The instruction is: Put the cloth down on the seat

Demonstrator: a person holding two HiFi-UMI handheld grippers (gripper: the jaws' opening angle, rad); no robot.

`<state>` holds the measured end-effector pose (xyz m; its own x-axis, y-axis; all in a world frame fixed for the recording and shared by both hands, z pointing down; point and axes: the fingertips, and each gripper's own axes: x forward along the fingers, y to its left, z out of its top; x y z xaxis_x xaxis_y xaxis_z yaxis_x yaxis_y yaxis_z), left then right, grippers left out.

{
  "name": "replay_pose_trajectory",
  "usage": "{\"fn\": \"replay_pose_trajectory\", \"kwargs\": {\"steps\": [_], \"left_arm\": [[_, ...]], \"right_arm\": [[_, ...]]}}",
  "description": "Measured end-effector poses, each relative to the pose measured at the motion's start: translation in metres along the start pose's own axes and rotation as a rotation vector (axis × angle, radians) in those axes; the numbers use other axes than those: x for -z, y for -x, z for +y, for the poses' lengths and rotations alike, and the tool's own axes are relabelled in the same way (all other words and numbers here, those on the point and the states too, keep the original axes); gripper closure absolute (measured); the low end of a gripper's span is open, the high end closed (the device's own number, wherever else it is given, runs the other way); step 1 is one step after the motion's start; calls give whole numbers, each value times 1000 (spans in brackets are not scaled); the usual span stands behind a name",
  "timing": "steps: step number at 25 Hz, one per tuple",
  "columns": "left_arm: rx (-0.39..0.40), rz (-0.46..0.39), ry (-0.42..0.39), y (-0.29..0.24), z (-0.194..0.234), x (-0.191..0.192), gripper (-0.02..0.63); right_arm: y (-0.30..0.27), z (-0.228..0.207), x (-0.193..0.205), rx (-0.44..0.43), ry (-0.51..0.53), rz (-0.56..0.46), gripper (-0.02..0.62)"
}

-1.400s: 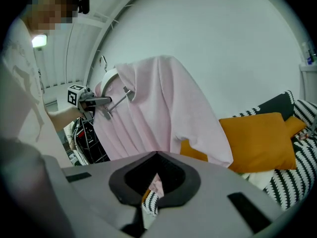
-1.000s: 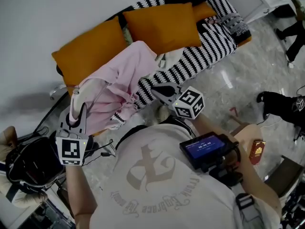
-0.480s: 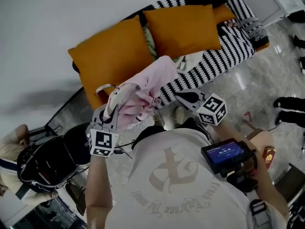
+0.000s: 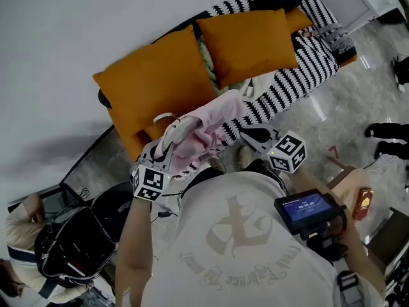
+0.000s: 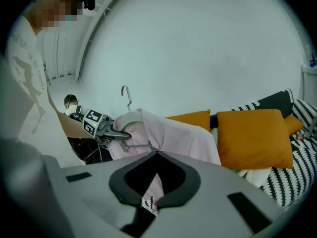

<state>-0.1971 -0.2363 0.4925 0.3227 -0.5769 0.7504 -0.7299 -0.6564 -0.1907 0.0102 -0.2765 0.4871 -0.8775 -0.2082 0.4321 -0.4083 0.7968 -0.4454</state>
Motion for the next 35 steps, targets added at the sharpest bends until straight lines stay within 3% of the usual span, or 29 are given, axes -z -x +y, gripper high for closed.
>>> {"fn": "replay_pose_trajectory", "kwargs": {"steps": [5,13,24,35], "left_arm": [[25,12,-19,-9,12,17,581],[115,41,-36,-44,-1,58,580],[272,151,159,-112,-30,107,580],[337,264,335,-155,-75,164,581]], "right_arm": [[-2,13,-5,54,4,1,580],[-19,25,1,116,4,6,580],[-31,-15,25,115,-47,75,580],[-26,-40,70,101,-121,111,580]]}}
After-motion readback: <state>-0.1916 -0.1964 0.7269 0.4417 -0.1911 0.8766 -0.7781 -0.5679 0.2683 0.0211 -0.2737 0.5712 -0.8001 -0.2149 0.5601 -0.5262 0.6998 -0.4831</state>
